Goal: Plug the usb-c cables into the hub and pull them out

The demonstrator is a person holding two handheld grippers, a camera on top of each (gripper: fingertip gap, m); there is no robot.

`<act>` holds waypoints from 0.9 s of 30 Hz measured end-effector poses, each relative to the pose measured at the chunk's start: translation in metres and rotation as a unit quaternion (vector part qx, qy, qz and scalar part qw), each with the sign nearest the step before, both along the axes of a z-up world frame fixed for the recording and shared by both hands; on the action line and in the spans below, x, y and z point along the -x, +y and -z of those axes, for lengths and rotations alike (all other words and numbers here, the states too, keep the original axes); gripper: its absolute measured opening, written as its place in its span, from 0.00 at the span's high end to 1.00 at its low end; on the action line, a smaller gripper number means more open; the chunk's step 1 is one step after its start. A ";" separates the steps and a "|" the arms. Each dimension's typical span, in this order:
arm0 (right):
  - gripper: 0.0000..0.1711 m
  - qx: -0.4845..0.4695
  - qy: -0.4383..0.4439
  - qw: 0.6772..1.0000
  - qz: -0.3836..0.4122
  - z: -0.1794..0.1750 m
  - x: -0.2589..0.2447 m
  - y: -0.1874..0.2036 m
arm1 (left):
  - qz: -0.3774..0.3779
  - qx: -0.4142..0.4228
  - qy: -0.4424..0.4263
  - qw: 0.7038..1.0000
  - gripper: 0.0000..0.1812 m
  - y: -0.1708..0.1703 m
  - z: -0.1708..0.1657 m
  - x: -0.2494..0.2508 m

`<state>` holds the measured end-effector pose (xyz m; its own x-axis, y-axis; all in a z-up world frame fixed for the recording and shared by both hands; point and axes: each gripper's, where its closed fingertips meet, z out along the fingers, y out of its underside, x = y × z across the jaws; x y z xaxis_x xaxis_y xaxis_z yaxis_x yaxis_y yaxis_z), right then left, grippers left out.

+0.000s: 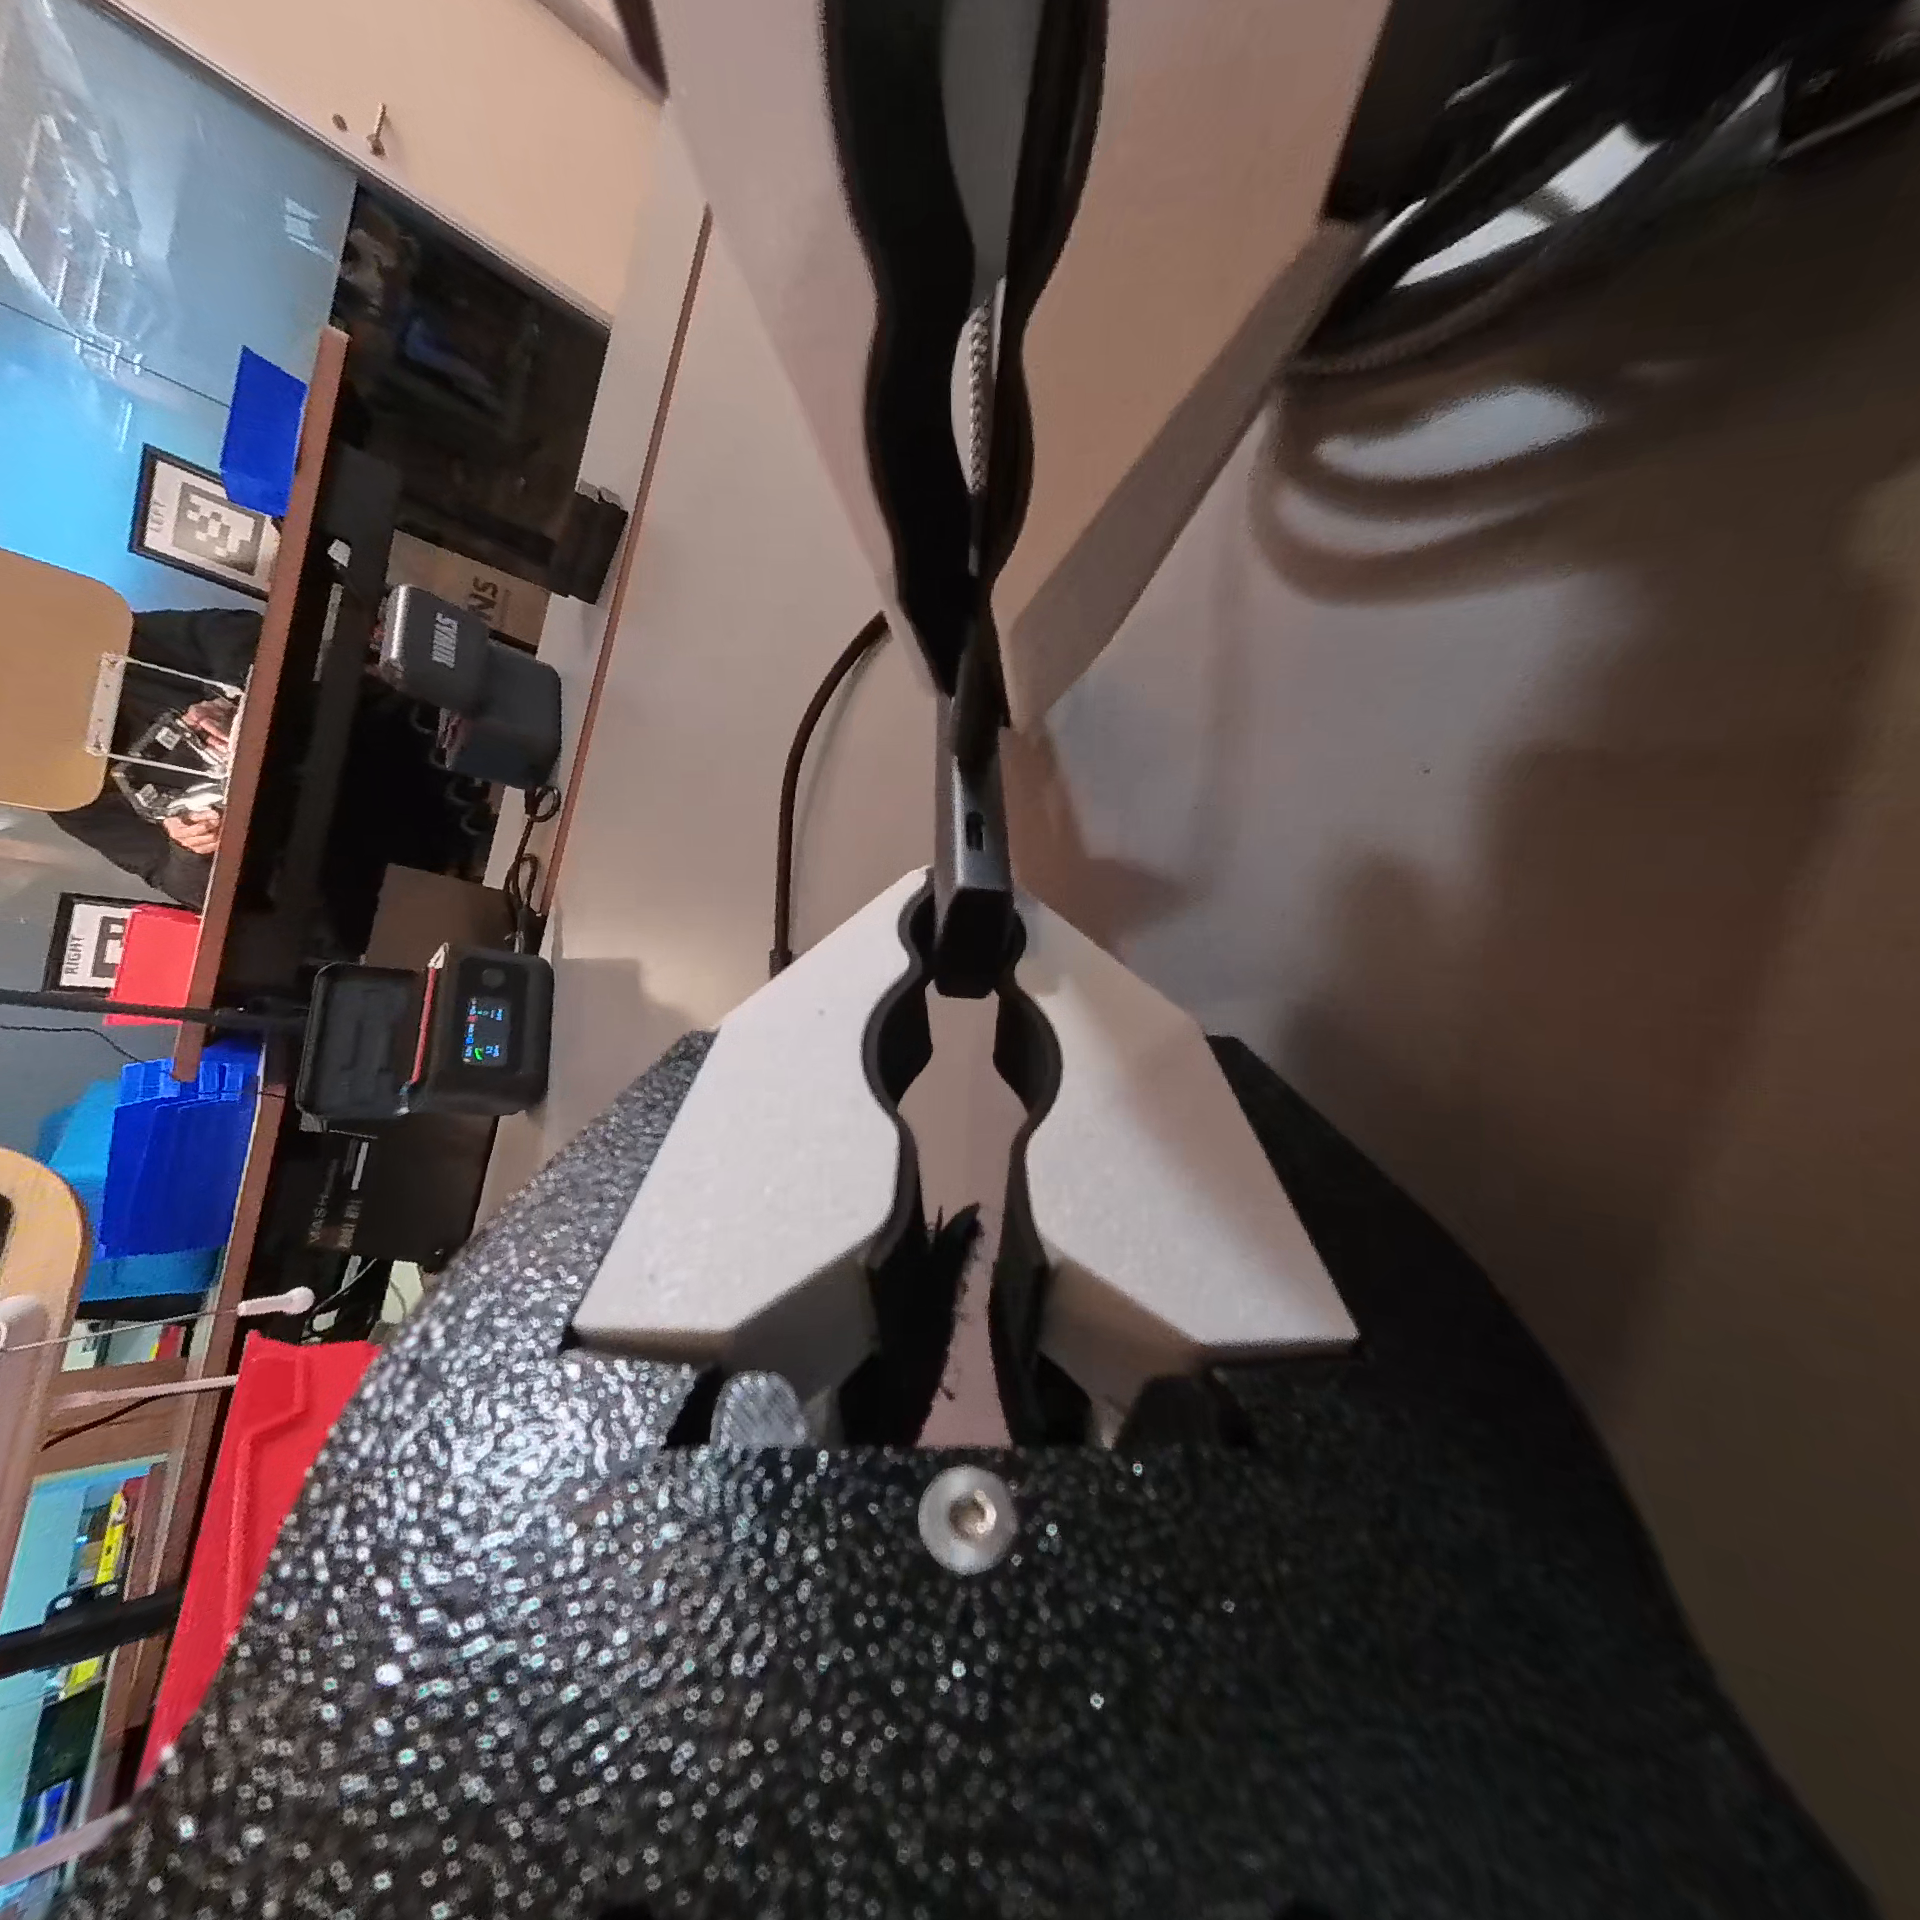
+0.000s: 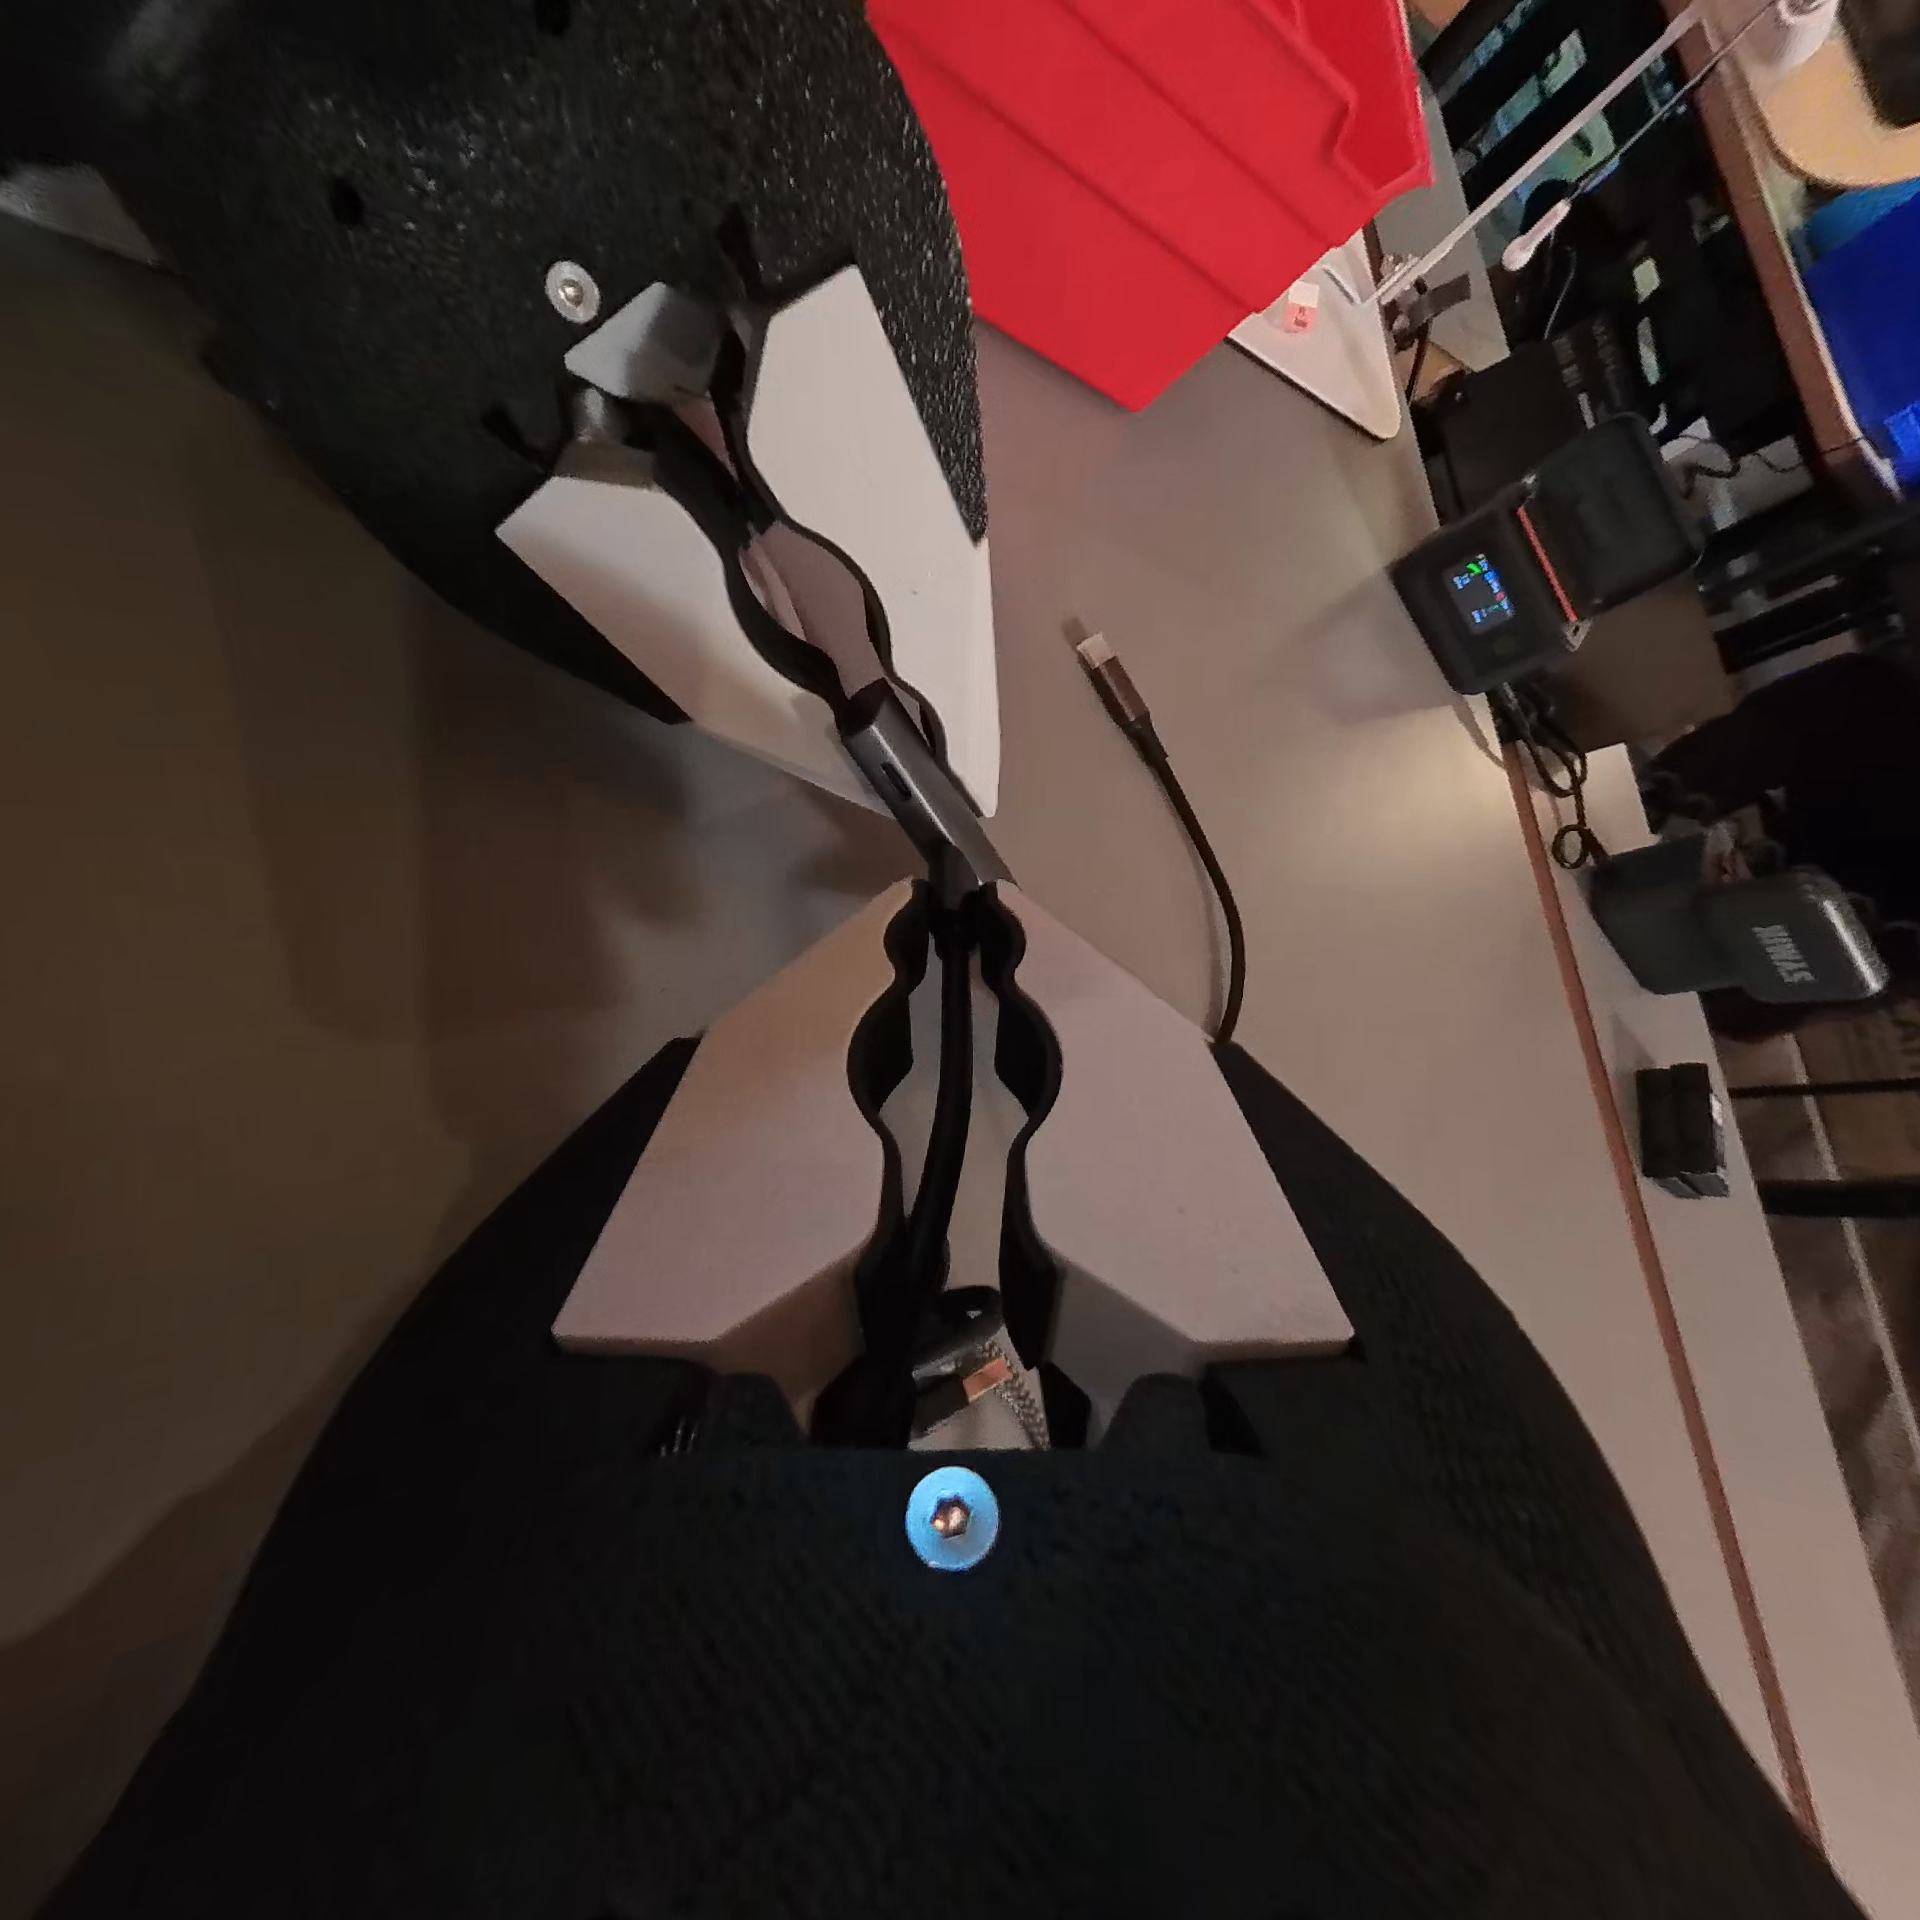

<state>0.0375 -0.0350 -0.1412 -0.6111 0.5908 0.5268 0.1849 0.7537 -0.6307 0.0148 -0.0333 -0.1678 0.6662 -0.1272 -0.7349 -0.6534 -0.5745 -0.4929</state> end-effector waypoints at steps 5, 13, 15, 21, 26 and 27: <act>0.78 0.052 0.003 0.999 0.000 -0.018 -0.008 0.002 | 0.011 -0.057 0.020 0.998 0.98 0.003 -0.022 0.002; 0.62 0.141 0.154 0.977 0.049 -0.097 -0.023 0.036 | 0.063 -0.093 -0.013 0.994 0.98 0.012 -0.033 -0.024; 0.57 0.131 0.221 0.963 0.078 -0.113 -0.018 0.046 | 0.073 -0.081 0.021 0.994 0.98 0.012 -0.031 -0.027; 0.45 0.106 0.334 0.932 0.090 -0.141 -0.015 0.048 | 0.048 -0.116 -0.054 0.991 0.98 0.009 -0.040 -0.016; 0.49 0.158 0.297 0.941 0.048 -0.140 -0.021 0.040 | -0.010 -0.212 -0.201 0.956 1.00 -0.009 -0.063 0.021; 0.50 0.179 0.290 0.939 0.048 -0.143 -0.022 0.044 | -0.019 -0.233 -0.225 0.946 1.00 -0.015 -0.068 0.030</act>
<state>0.0599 0.0087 0.0014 -0.2178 0.8316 0.5109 -0.2108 0.4711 -0.8566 -0.0148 -0.0479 -0.0998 0.9227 0.1712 -0.3453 -0.2997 -0.2446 -0.9221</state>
